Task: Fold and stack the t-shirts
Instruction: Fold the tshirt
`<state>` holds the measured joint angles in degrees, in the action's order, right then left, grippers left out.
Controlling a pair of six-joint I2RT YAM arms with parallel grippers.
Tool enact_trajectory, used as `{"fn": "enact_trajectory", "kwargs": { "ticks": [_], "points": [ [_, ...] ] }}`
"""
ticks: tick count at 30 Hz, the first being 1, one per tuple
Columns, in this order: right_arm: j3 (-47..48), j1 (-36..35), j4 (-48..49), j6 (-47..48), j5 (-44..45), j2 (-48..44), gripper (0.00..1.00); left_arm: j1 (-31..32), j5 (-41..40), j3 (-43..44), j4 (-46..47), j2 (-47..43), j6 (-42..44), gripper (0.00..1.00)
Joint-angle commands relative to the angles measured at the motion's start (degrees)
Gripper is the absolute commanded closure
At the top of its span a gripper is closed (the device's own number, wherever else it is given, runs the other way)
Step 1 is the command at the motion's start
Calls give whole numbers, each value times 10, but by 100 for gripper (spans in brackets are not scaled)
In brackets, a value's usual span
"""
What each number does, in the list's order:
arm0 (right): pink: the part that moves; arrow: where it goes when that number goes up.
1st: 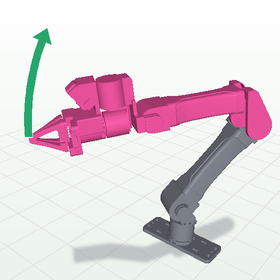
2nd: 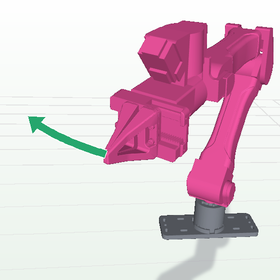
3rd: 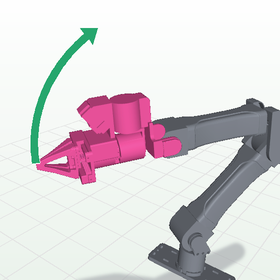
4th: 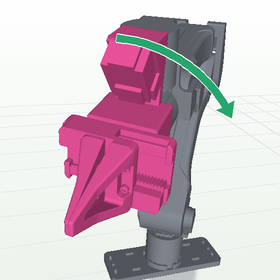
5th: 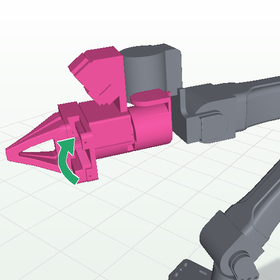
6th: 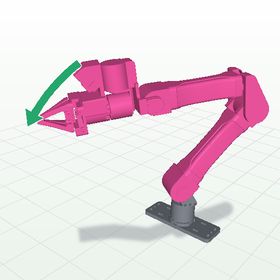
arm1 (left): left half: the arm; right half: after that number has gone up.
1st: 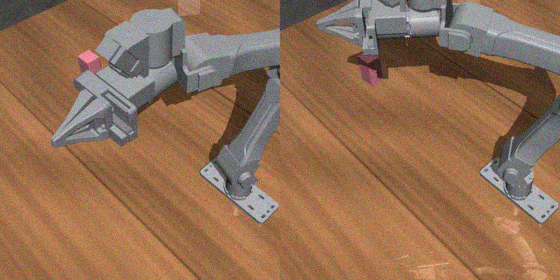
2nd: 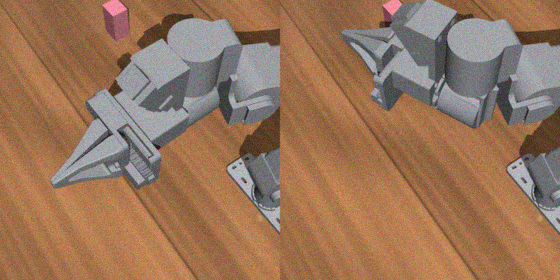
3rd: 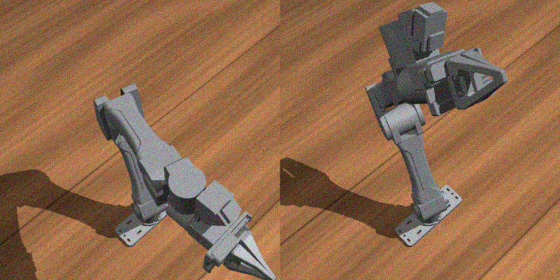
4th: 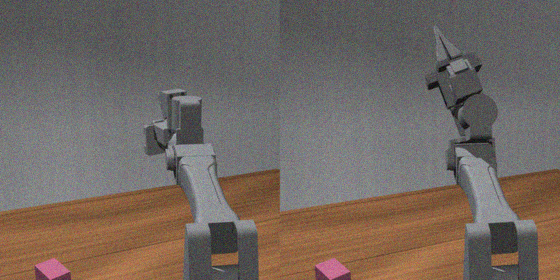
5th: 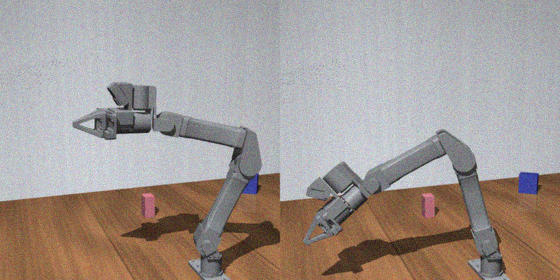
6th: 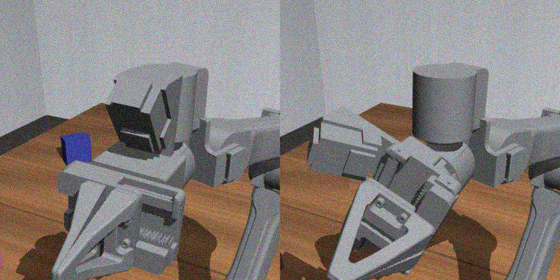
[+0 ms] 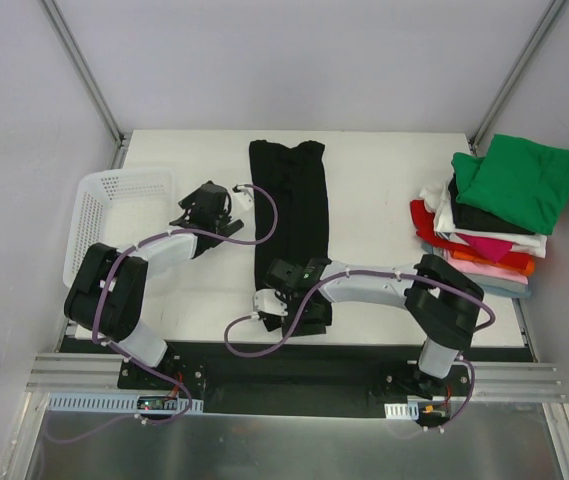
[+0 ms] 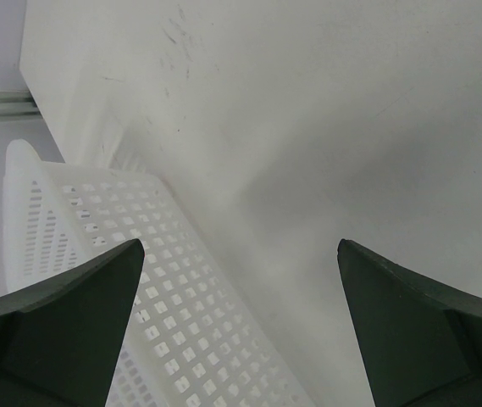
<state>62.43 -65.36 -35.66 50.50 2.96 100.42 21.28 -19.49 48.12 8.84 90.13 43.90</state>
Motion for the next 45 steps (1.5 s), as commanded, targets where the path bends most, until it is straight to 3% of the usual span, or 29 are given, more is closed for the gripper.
{"fn": "enact_trajectory", "kwargs": {
  "ticks": [1,14,16,17,22,25,27,28,30,45],
  "points": [
    [22,12,13,26,-16,27,4,-9,20,6,19,2,-2,1],
    [44,63,19,55,-24,58,1,-16,25,0,23,9,-2,1],
    [45,67,18,54,-24,59,6,-16,25,0,23,12,-3,1],
    [45,67,18,53,-23,62,14,-16,26,0,23,12,-3,1],
    [45,63,20,39,-9,65,29,-17,26,-1,25,13,-5,1],
    [43,57,15,28,-1,68,45,-17,26,-4,25,14,-8,1],
    [40,52,12,20,-3,71,65,-17,26,-6,25,16,-10,1],
    [40,45,11,18,-4,72,82,-17,26,-4,25,16,-11,1],
    [39,41,10,13,-2,76,98,-17,24,-3,25,16,-11,1],
    [52,-17,-63,-19,-62,24,99,-18,18,-1,25,10,-7,1]
  ]
}}
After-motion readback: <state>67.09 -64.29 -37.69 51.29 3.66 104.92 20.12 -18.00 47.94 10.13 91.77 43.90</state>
